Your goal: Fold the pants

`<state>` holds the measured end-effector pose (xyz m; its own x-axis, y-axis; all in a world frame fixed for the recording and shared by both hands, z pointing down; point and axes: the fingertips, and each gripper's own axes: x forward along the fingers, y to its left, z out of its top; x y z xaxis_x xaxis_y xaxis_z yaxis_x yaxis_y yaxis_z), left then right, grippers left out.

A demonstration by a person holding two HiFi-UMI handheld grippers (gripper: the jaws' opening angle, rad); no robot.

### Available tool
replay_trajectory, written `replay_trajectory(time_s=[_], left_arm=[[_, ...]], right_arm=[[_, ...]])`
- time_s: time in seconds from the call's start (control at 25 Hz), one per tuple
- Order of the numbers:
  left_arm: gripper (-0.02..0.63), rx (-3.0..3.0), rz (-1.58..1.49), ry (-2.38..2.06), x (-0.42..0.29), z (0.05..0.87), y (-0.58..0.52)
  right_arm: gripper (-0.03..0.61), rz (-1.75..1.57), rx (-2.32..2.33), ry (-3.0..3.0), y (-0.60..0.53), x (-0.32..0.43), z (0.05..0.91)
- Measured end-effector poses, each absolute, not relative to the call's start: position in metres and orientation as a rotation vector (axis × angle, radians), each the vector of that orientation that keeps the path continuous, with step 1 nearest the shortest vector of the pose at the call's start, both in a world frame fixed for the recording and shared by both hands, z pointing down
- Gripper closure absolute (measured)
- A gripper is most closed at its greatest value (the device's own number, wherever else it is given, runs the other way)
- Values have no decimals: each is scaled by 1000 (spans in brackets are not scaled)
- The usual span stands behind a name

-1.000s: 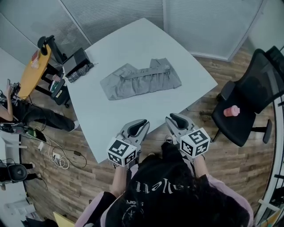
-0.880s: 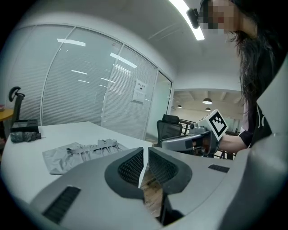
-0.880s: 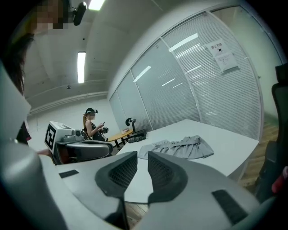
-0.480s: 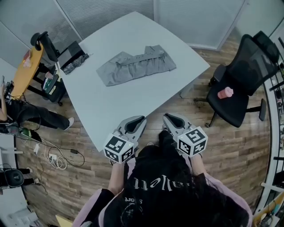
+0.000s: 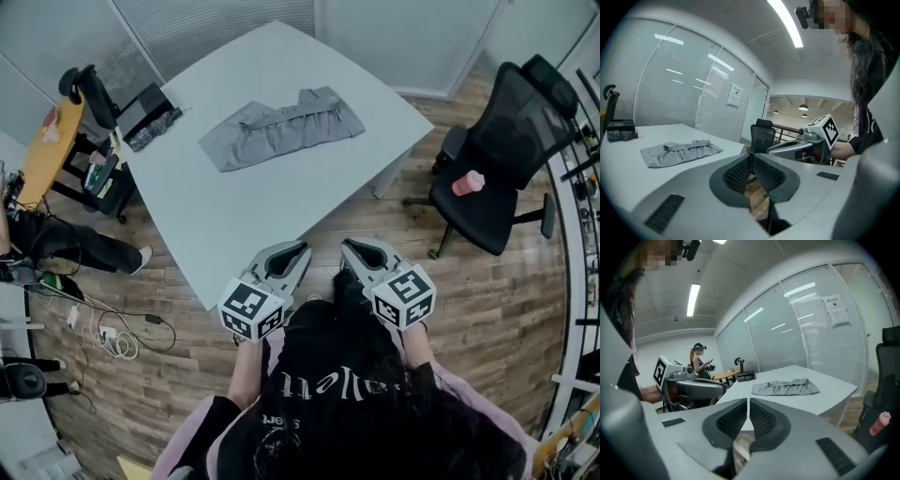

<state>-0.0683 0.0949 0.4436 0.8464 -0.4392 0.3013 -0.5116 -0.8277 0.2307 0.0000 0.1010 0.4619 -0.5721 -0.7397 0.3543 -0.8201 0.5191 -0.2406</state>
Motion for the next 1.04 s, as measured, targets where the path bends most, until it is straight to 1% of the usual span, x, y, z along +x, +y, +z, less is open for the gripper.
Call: replay_trajectory(time_s=[1.04], left_arm=[[565, 2676, 334, -755, -98, 452, 85]], right_arm=[[548, 585, 1270, -2550, 81, -27, 470]])
